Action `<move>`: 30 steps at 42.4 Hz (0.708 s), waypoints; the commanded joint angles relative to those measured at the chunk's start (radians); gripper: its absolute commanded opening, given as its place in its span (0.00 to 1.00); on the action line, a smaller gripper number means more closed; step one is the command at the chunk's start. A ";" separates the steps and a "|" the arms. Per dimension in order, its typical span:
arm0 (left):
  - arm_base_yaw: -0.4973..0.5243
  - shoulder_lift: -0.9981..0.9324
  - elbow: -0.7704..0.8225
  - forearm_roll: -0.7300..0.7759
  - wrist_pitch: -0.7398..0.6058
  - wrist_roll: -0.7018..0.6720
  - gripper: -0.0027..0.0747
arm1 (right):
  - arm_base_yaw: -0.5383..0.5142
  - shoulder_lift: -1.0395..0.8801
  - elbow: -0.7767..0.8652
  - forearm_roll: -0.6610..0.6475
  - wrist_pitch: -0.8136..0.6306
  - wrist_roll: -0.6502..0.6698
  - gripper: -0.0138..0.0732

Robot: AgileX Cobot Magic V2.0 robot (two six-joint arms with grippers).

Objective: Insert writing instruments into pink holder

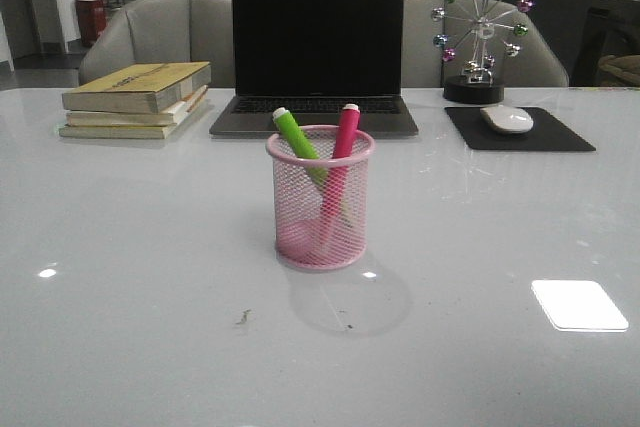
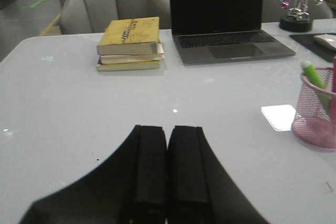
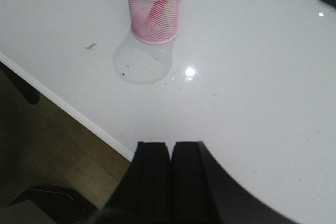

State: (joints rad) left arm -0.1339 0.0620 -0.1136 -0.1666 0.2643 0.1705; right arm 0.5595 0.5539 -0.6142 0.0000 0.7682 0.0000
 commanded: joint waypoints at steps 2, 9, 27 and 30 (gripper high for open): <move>0.017 -0.046 0.025 0.010 -0.163 -0.015 0.15 | -0.003 -0.001 -0.027 -0.013 -0.065 0.000 0.22; 0.054 -0.088 0.095 0.116 -0.237 -0.170 0.15 | -0.003 -0.001 -0.027 -0.013 -0.066 0.000 0.22; 0.099 -0.088 0.122 0.117 -0.294 -0.165 0.15 | -0.003 -0.001 -0.027 -0.013 -0.066 0.000 0.22; 0.088 -0.088 0.122 0.117 -0.294 -0.165 0.15 | -0.003 -0.001 -0.027 -0.013 -0.066 0.000 0.22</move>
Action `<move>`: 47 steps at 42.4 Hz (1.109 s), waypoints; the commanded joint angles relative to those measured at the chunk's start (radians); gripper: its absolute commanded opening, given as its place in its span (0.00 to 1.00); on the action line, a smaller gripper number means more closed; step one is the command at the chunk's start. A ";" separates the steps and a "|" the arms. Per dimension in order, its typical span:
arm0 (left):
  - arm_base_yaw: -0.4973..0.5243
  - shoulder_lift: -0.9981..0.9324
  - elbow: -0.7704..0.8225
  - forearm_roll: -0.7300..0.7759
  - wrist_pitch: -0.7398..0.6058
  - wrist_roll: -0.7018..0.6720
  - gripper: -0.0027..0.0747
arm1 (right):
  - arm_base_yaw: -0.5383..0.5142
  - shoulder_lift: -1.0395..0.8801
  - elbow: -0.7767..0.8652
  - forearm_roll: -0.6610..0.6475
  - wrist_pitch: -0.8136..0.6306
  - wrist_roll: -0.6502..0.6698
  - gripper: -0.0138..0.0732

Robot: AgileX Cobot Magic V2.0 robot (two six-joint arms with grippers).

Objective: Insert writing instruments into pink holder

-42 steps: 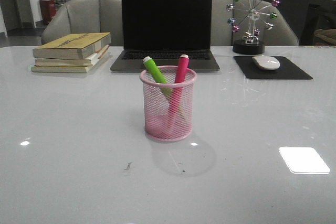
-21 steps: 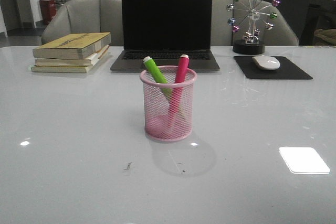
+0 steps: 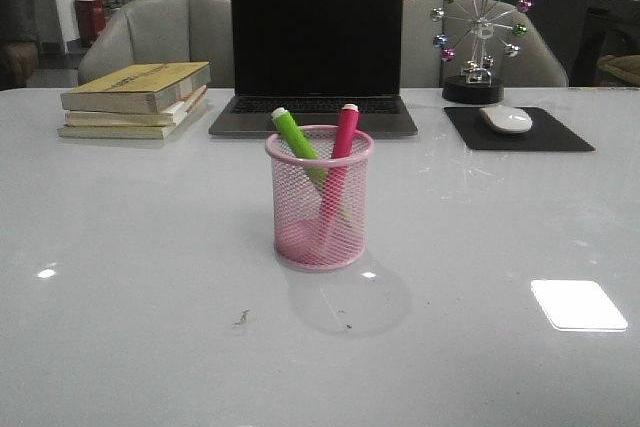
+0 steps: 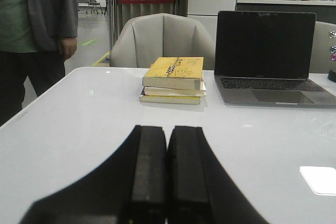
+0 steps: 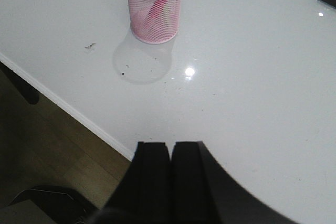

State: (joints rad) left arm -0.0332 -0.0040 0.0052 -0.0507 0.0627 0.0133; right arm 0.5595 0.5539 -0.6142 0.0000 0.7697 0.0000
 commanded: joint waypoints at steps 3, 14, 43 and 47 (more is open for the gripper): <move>-0.028 -0.022 0.003 0.001 -0.094 -0.008 0.15 | -0.003 -0.001 -0.027 -0.013 -0.068 0.000 0.22; -0.045 -0.022 0.003 -0.002 -0.098 -0.008 0.15 | -0.003 -0.001 -0.027 -0.013 -0.068 0.000 0.22; -0.045 -0.022 0.003 -0.002 -0.098 -0.008 0.15 | -0.086 -0.091 0.036 -0.009 -0.112 0.000 0.22; -0.045 -0.022 0.003 -0.002 -0.098 -0.008 0.15 | -0.208 -0.191 0.139 -0.009 -0.260 0.000 0.22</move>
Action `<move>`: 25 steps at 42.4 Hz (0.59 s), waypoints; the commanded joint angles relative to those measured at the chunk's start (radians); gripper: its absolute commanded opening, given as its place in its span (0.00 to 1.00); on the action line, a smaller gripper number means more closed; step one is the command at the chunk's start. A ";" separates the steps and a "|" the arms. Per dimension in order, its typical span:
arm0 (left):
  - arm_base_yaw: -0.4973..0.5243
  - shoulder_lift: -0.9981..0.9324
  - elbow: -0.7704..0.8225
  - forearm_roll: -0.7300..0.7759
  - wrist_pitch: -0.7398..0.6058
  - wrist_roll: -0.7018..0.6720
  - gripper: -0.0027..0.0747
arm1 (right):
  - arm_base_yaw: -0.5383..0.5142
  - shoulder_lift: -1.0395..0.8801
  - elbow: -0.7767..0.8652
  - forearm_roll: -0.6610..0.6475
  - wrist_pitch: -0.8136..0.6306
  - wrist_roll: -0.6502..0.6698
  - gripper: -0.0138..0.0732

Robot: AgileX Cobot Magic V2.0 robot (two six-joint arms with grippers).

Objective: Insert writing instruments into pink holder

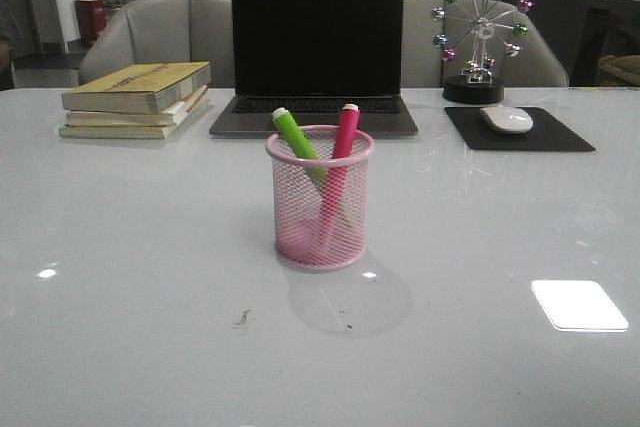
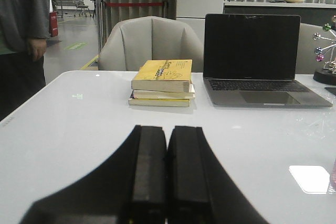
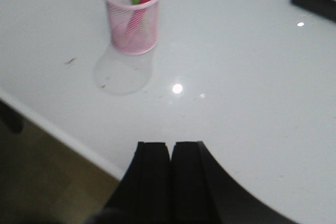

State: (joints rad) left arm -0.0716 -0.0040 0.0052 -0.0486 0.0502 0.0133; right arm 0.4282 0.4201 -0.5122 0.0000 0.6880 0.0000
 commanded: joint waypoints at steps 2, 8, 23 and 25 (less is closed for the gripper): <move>-0.007 -0.022 0.003 -0.004 -0.086 -0.008 0.15 | -0.138 -0.108 0.100 -0.008 -0.275 0.000 0.22; -0.007 -0.022 0.003 -0.004 -0.086 -0.008 0.15 | -0.294 -0.245 0.293 -0.008 -0.547 0.000 0.22; -0.007 -0.020 0.003 -0.004 -0.086 -0.008 0.15 | -0.425 -0.452 0.535 0.055 -0.665 0.000 0.22; -0.007 -0.020 0.003 -0.004 -0.086 -0.008 0.15 | -0.425 -0.446 0.535 0.055 -0.667 0.000 0.22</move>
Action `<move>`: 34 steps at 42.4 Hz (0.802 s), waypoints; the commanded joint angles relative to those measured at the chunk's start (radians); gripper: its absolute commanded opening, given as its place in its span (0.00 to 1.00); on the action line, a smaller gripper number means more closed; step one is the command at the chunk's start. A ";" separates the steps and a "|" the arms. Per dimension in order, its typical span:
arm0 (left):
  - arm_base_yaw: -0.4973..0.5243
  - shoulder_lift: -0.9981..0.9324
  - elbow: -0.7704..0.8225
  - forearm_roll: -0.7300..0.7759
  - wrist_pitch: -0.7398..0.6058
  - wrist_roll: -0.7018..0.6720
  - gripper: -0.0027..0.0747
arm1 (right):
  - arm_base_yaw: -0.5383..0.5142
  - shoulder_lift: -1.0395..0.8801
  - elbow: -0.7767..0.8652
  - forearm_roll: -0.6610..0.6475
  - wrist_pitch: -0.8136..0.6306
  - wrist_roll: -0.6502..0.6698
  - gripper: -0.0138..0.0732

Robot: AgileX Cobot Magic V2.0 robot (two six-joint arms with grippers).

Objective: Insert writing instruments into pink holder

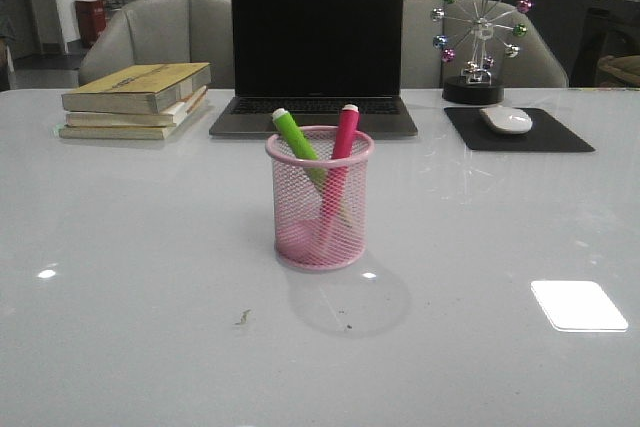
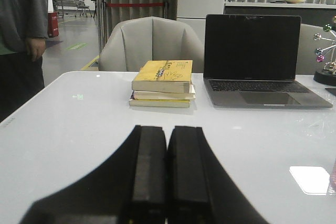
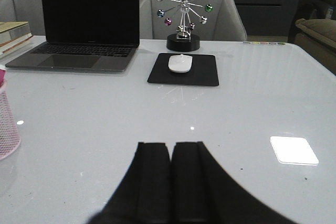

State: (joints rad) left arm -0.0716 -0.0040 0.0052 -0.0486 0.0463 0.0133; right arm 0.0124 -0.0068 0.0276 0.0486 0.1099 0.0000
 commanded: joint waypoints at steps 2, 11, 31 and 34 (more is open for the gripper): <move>-0.007 -0.020 0.003 -0.004 -0.082 -0.008 0.15 | -0.008 -0.023 -0.004 0.007 -0.088 0.000 0.22; -0.007 -0.020 0.003 -0.004 -0.082 -0.008 0.15 | -0.008 -0.023 -0.004 0.007 -0.098 0.000 0.22; -0.007 -0.020 0.003 -0.004 -0.082 -0.008 0.15 | -0.008 -0.023 -0.004 -0.035 -0.154 0.028 0.22; -0.007 -0.020 0.003 -0.004 -0.082 -0.008 0.15 | -0.008 -0.023 -0.004 -0.035 -0.152 0.028 0.22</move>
State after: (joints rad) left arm -0.0716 -0.0040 0.0052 -0.0486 0.0481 0.0133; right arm 0.0098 -0.0091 0.0276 0.0231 0.0530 0.0236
